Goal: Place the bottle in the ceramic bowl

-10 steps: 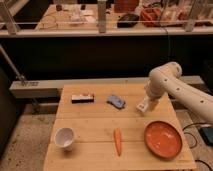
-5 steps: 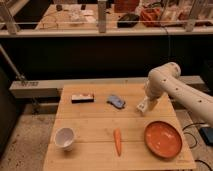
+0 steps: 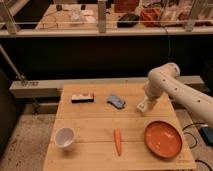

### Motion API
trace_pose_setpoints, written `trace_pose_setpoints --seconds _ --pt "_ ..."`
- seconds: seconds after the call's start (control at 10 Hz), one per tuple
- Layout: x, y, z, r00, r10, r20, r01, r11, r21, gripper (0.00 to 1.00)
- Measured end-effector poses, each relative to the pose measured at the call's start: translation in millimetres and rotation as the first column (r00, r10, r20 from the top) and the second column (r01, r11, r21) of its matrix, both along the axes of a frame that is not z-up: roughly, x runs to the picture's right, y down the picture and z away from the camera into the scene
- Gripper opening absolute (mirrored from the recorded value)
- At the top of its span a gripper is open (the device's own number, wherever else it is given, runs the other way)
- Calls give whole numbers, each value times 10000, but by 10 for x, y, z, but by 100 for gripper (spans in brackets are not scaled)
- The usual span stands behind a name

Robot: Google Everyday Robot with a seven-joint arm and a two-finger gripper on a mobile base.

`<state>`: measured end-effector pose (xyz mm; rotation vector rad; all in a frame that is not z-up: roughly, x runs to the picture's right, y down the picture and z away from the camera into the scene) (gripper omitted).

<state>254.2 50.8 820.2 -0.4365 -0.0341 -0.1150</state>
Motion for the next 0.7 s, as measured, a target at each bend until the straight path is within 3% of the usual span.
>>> trace_pose_setpoints --seconds 0.7 --pt "2 -1 91 9999 -104 136 105 9999 -24 80"
